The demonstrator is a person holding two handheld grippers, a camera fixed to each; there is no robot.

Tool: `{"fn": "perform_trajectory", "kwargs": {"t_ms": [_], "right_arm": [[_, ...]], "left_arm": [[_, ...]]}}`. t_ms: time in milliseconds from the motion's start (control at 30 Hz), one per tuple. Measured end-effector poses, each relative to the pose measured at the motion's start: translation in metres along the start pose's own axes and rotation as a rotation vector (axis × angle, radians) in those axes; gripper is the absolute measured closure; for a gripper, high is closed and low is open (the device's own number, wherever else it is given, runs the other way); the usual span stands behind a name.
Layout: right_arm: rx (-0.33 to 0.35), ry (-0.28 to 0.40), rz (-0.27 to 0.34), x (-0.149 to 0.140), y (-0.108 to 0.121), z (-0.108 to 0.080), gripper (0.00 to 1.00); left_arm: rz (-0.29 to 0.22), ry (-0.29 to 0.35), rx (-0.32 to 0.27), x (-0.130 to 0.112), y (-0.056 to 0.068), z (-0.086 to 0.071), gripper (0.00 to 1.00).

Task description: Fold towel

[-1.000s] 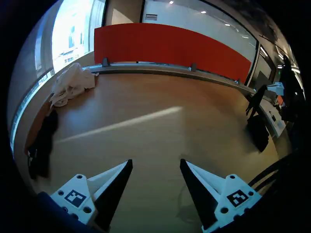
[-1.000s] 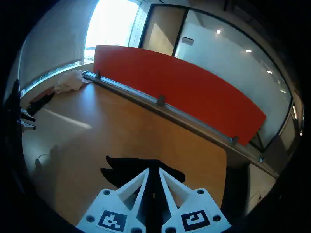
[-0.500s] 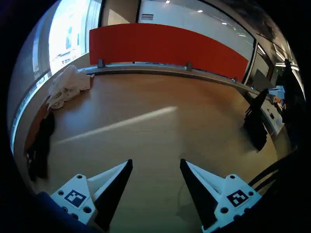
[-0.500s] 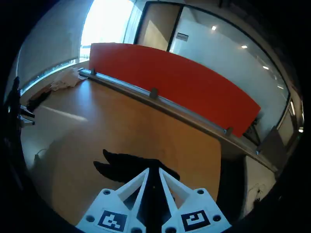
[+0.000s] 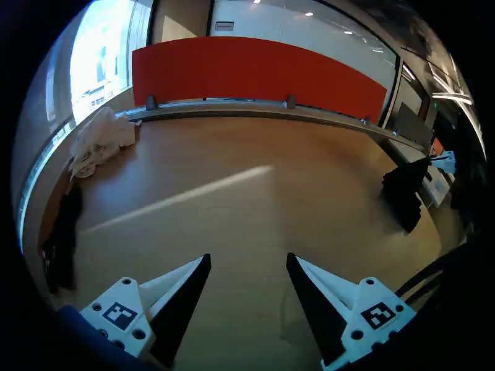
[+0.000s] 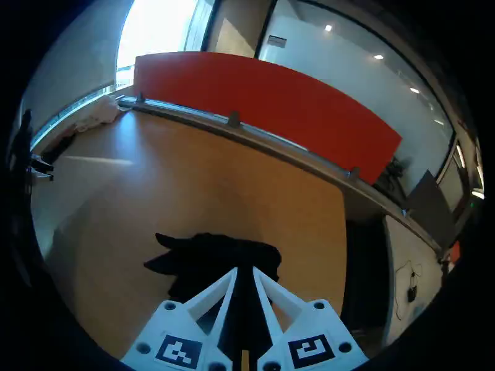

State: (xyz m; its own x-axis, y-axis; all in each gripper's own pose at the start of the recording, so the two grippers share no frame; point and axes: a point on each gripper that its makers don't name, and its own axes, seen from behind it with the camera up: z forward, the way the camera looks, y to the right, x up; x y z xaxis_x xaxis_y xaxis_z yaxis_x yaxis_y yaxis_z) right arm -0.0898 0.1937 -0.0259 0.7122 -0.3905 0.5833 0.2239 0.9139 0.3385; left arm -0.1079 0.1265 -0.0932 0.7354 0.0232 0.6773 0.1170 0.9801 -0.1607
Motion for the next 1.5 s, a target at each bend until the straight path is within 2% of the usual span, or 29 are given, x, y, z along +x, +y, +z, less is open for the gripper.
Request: {"fn": "perform_trajectory", "kwargs": {"t_ms": [267, 700, 967, 1167, 1500], "right_arm": [[-0.024, -0.063, 0.033, -0.045, -0.002, -0.005, 0.98], [-0.05, -0.143, 0.12, -0.102, -0.003, 0.0, 0.98], [-0.05, -0.196, 0.176, -0.137, -0.007, 0.008, 0.98], [-0.054, -0.209, 0.215, -0.146, -0.007, 0.018, 0.98], [-0.066, -0.238, 0.226, -0.156, -0.005, 0.028, 0.98]], "left_arm": [[0.013, -0.003, -0.01, -0.002, 0.004, -0.002, 0.1], [0.029, -0.012, 0.002, -0.004, -0.003, -0.006, 0.1], [0.036, -0.019, 0.01, -0.005, -0.004, -0.007, 0.1], [0.043, -0.026, 0.016, -0.007, -0.005, -0.007, 0.1], [0.041, -0.029, 0.023, -0.007, -0.007, -0.007, 0.1]]}}
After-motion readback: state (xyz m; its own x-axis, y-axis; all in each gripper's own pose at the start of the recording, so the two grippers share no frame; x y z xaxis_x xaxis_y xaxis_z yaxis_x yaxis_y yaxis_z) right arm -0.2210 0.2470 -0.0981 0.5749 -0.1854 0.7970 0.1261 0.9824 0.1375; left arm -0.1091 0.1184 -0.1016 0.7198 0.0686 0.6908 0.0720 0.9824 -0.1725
